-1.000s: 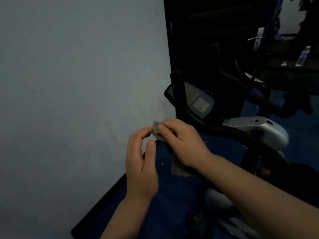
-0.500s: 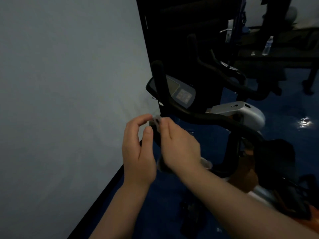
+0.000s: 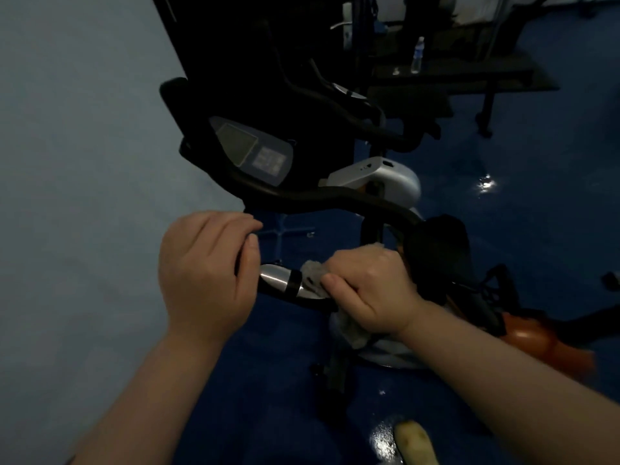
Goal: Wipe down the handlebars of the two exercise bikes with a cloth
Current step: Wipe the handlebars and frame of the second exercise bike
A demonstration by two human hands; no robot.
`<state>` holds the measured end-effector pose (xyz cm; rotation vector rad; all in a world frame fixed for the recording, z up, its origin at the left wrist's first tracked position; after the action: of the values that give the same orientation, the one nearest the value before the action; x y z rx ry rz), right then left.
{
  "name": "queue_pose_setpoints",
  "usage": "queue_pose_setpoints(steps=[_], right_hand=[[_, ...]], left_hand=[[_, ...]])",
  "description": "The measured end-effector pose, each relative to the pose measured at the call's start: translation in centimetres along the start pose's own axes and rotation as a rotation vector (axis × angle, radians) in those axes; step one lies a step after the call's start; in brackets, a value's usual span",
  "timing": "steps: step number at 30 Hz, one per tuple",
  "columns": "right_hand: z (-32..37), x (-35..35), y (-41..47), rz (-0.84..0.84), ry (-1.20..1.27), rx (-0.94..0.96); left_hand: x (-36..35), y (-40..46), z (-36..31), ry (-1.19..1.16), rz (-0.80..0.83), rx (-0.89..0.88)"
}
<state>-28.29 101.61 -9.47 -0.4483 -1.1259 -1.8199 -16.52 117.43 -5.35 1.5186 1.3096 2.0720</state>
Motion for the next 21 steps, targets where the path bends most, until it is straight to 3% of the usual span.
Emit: queue_pose_setpoints(steps=[3, 7, 12, 15, 17, 19, 21], right_hand=[[2.3, -1.5, -0.2, -0.163, -0.083, -0.204], [5.2, -2.7, 1.4, -0.155, -0.326, -0.189], [3.8, -2.1, 0.3, -0.093, -0.174, -0.249], [3.6, -2.5, 0.2, -0.165, -0.128, -0.344], [4.4, -3.2, 1.2, -0.114, -0.228, -0.415], [5.7, -3.6, 2.8, -0.056, -0.377, -0.305], [6.4, -3.9, 5.1, 0.113, -0.365, -0.21]], left_hand=[[0.2, 0.1, 0.4, -0.005, -0.016, -0.006], [0.6, 1.5, 1.5, -0.148, 0.035, 0.069], [0.3, 1.9, 3.2, -0.561, 0.149, 0.303], [0.0, 1.6, 2.9, -0.671, 0.151, 0.409], [-0.1, 1.5, 2.7, -0.702, 0.152, 0.427], [-0.2, 1.4, 2.8, -0.721, 0.156, 0.435], [-0.3, 1.3, 2.8, -0.733, 0.151, 0.448]])
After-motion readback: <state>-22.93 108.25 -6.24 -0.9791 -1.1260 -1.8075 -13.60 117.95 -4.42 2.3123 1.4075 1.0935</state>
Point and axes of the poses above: each hand's wrist, its own y-axis towards the middle knuckle, its own x-axis out of the back of the hand, z = x × y, the point moved 2 cm from there along y, towards the middle knuckle, and after that the axes turned 5 degrees about y, right-handed, at the moved point
